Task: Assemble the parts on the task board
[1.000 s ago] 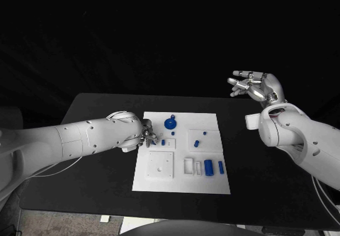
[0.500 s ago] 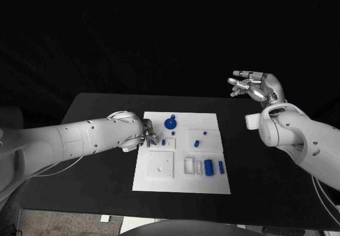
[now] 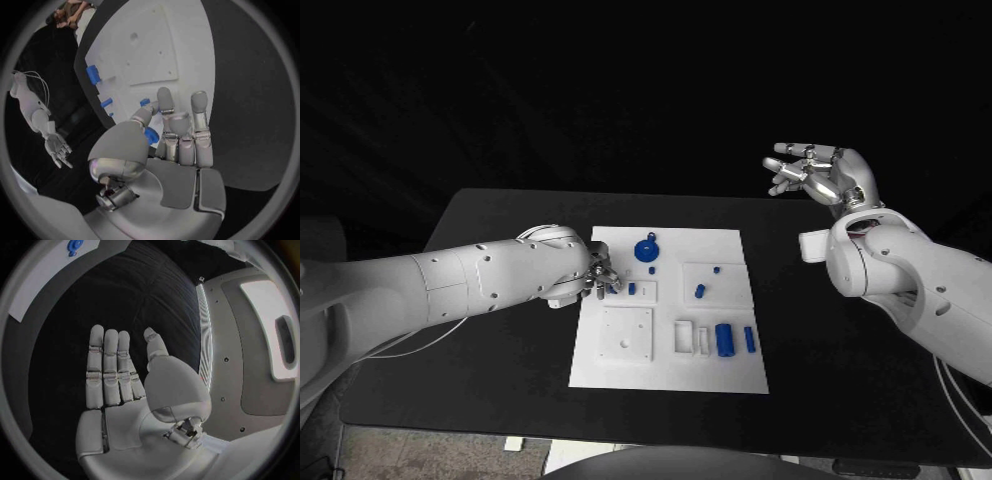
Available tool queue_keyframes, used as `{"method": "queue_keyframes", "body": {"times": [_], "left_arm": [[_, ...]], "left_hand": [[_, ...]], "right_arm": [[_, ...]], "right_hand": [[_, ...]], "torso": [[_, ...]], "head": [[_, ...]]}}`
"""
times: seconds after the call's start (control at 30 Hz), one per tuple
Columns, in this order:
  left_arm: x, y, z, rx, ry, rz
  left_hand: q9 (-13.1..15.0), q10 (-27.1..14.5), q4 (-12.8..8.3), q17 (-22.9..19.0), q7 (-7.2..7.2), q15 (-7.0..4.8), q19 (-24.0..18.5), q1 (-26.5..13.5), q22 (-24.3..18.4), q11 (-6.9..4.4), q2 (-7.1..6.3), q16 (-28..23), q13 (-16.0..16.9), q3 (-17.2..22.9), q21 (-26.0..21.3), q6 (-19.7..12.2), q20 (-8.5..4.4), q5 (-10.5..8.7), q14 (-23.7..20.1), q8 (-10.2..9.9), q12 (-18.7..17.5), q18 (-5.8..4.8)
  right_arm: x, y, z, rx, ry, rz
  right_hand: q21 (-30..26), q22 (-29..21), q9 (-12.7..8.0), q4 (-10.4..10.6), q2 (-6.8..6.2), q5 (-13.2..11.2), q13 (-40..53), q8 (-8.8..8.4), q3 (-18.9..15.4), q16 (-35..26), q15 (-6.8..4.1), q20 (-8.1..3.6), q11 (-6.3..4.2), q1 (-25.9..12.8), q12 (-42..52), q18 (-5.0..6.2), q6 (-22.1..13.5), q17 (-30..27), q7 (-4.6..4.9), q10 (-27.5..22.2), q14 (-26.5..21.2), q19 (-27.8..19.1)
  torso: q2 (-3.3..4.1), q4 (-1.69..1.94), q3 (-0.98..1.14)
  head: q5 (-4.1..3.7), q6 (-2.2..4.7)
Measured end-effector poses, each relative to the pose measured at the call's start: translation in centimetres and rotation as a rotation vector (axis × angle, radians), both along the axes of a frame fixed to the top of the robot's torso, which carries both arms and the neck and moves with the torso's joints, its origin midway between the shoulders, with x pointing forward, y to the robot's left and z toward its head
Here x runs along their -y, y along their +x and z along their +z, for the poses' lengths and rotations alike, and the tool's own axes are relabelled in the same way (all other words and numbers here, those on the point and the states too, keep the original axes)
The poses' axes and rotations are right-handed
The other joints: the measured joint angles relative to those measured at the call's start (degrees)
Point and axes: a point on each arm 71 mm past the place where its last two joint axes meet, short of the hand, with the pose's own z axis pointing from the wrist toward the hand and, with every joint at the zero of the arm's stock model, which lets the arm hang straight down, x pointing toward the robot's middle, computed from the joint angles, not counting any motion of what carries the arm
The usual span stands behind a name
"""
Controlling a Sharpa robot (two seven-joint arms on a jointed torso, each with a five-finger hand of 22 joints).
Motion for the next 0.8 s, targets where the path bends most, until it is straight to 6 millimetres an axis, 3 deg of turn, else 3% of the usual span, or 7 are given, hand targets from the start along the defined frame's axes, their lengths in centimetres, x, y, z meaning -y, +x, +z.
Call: {"method": "queue_keyframes", "body": {"times": [0.8], "left_arm": [[0.08,0.11,-0.07,-0.006,0.011,0.000]], "left_hand": [[0.06,0.00,0.00,0.14,0.01,0.01,0.00,0.00,-0.01,0.00,0.00,0.00,0.07,0.00,0.00,0.01,0.00,0.12,0.01,-0.16,0.00,0.00]], "right_arm": [[-0.09,0.03,-0.04,-0.001,0.001,0.001]], "right_hand": [[0.31,-0.45,0.00,0.00,0.00,0.00,-0.09,0.00,0.00,0.00,0.00,0.00,0.00,0.00,0.00,0.00,0.00,-0.13,0.00,0.00,0.00,0.00]], "torso": [[0.00,-0.02,-0.02]], "head": [[0.01,-0.01]]}}
